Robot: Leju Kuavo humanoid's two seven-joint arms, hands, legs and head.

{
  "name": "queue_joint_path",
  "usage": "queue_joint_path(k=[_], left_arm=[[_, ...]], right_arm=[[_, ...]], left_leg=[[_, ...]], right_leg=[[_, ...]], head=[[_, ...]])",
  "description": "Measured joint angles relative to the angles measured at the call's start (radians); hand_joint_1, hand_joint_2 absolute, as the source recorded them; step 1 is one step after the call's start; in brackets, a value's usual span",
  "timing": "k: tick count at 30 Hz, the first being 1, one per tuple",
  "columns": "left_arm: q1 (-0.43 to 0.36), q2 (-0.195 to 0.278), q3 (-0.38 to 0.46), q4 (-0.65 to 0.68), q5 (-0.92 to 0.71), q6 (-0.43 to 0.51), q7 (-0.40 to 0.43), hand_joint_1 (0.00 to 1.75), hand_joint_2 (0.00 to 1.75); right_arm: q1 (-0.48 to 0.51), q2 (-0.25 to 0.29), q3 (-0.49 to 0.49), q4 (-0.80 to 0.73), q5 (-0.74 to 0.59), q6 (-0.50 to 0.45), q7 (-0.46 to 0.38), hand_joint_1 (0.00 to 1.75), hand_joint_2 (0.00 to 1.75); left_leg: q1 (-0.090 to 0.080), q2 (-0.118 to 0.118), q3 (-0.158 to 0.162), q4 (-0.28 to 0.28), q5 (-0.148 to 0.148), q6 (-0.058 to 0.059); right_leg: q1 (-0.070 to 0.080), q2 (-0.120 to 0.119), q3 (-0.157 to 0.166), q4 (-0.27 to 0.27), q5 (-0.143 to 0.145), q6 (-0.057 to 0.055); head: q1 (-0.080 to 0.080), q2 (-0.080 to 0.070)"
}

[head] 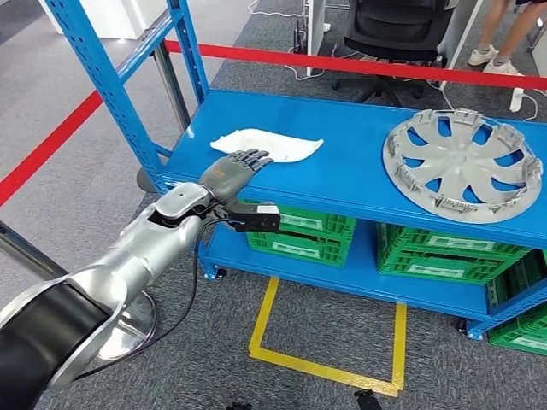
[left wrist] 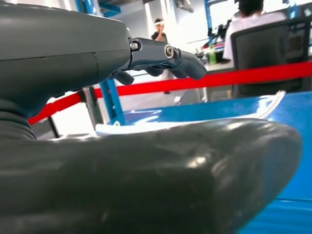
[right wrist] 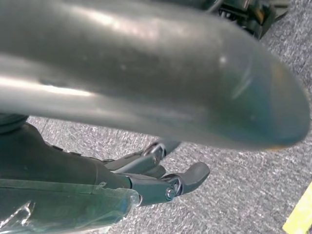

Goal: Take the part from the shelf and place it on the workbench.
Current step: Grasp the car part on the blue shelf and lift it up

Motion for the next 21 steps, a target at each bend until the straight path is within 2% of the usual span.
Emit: queue_joint_path(k=[1, 2, 4, 5, 6, 7, 9, 11, 12, 14, 15, 16, 17, 19, 20, 21], left_arm=[[0.002, 0.0, 0.0, 0.001, 0.0, 0.0, 0.0, 0.0, 0.0], [0.002, 0.001, 0.0, 0.002, 0.0, 0.0, 0.0, 0.0, 0.0], [0.0, 0.002, 0.0, 0.002, 0.0, 0.0, 0.0, 0.0, 0.0], [-0.003, 0.002, 0.0, 0.002, 0.0, 0.0, 0.0, 0.0, 0.0], [-0.004, 0.002, 0.0, 0.002, 0.0, 0.0, 0.0, 0.0, 0.0], [-0.005, 0.001, -0.001, 0.002, 0.0, 0.0, 0.0, 0.0, 0.0], [-0.006, 0.0, -0.001, 0.002, 0.0, 0.001, 0.0, 0.0, 0.0], [-0.008, 0.001, -0.001, 0.002, 0.0, 0.002, 0.0, 0.0, 0.0], [-0.009, 0.0, -0.001, 0.002, 0.0, 0.002, 0.0, 0.0, 0.0], [-0.005, -0.001, -0.001, 0.003, 0.0, 0.002, 0.0, 0.0, 0.0], [-0.001, -0.002, -0.001, 0.003, 0.0, 0.002, 0.0, 0.0, 0.0], [0.001, -0.002, -0.001, 0.004, 0.0, 0.002, 0.0, 0.0, 0.0], [0.002, -0.002, -0.001, 0.004, 0.0, 0.002, 0.0, 0.0, 0.0], [0.002, -0.003, -0.001, 0.004, 0.0, 0.002, 0.0, 0.0, 0.0], [0.001, -0.004, -0.001, 0.004, 0.0, 0.003, 0.0, 0.0, 0.0], [0.0, -0.004, -0.001, 0.004, 0.0, 0.003, 0.0, 0.0, 0.0]], right_arm=[[0.001, 0.0, 0.0, 0.0, 0.0, 0.0, 0.0, 0.0, 0.0], [0.001, 0.0, 0.0, 0.0, -0.001, 0.0, 0.0, 0.0, 0.0], [0.001, 0.001, 0.0, 0.0, -0.002, 0.0, 0.0, 0.0, 0.0], [0.001, 0.001, 0.0, 0.001, -0.003, 0.0, 0.0, 0.0, 0.0], [0.001, 0.002, 0.0, 0.001, -0.004, -0.001, 0.0, 0.0, 0.0], [0.001, 0.002, 0.0, 0.001, -0.006, -0.002, 0.0, 0.0, 0.0], [0.001, 0.001, 0.0, 0.001, -0.008, -0.003, -0.001, 0.0, 0.0], [0.001, 0.001, 0.0, 0.002, -0.009, -0.003, -0.001, 0.0, 0.0], [0.0, 0.001, 0.0, 0.002, -0.009, -0.003, -0.001, 0.0, 0.0], [0.0, 0.001, 0.0, 0.002, -0.01, -0.003, -0.001, 0.0, 0.0], [0.001, 0.001, 0.0, 0.002, -0.01, -0.003, -0.001, 0.0, 0.0], [0.002, 0.001, 0.0, 0.002, -0.01, -0.003, -0.001, 0.0, 0.0], [0.003, 0.001, 0.0, 0.002, -0.01, -0.003, -0.001, 0.0, 0.0], [0.004, 0.001, 0.0, 0.002, -0.01, -0.003, -0.001, 0.0, 0.0], [0.003, 0.001, 0.0, 0.002, -0.01, -0.003, -0.001, 0.0, 0.0], [0.003, 0.001, 0.0, 0.002, -0.01, -0.003, -0.001, 0.0, 0.0]], left_leg=[[0.0, 0.0, -0.013, -0.002, 0.017, 0.003], [-0.002, 0.0, -0.006, -0.041, 0.055, 0.008], [-0.007, 0.0, 0.038, -0.171, 0.142, 0.02], [-0.01, 0.0, 0.06, -0.227, 0.164, 0.024], [-0.012, -0.001, 0.073, -0.261, 0.172, 0.029], [-0.014, -0.001, 0.079, -0.276, 0.167, 0.032], [-0.013, -0.001, 0.09, -0.284, 0.165, 0.042], [-0.011, -0.001, 0.107, -0.287, 0.16, 0.055], [-0.011, -0.001, 0.113, -0.288, 0.157, 0.06], [-0.015, -0.003, 0.123, -0.288, 0.146, 0.066], [-0.016, -0.004, 0.129, -0.287, 0.14, 0.068], [-0.018, -0.004, 0.136, -0.287, 0.134, 0.068], [-0.018, -0.005, 0.145, -0.287, 0.127, 0.067], [-0.019, -0.005, 0.166, -0.286, 0.112, 0.063], [-0.02, -0.005, 0.173, -0.285, 0.105, 0.059], [-0.021, -0.005, 0.177, -0.284, 0.099, 0.054]], right_leg=[[0.001, 0.002, 0.006, 0.0, -0.005, 0.0], [0.001, 0.005, 0.013, 0.0, -0.01, 0.001], [0.002, 0.008, 0.027, 0.0, -0.022, 0.007], [0.003, 0.009, 0.031, -0.001, -0.027, 0.012], [0.004, 0.01, 0.033, -0.004, -0.031, 0.018], [0.005, 0.01, 0.036, -0.005, -0.032, 0.026], [0.005, 0.008, 0.046, -0.011, -0.037, 0.039], [0.006, -0.002, 0.031, 0.033, -0.056, 0.046], [0.007, -0.006, 0.002, 0.085, -0.075, 0.046], [0.011, -0.009, -0.077, 0.211, -0.118, 0.044], [0.012, -0.009, -0.109, 0.248, -0.129, 0.044], [0.014, -0.01, -0.126, 0.253, -0.122, 0.043], [0.016, -0.01, -0.124, 0.218, -0.091, 0.04], [0.019, -0.012, -0.085, 0.087, 0.007, 0.034], [0.021, -0.013, -0.064, 0.028, 0.035, 0.029], [0.023, -0.014, -0.05, -0.007, 0.052, 0.024]], head=[[0.0, 0.0], [0.0, 0.0], [0.0, 0.0], [0.0, 0.0], [0.0, 0.0], [-0.001, 0.0], [-0.002, 0.0], [0.001, 0.0], [0.003, 0.0], [0.008, 0.0], [0.008, 0.0], [0.008, 0.0], [0.009, 0.0], [0.009, 0.0], [0.01, 0.0], [0.01, 0.0]])
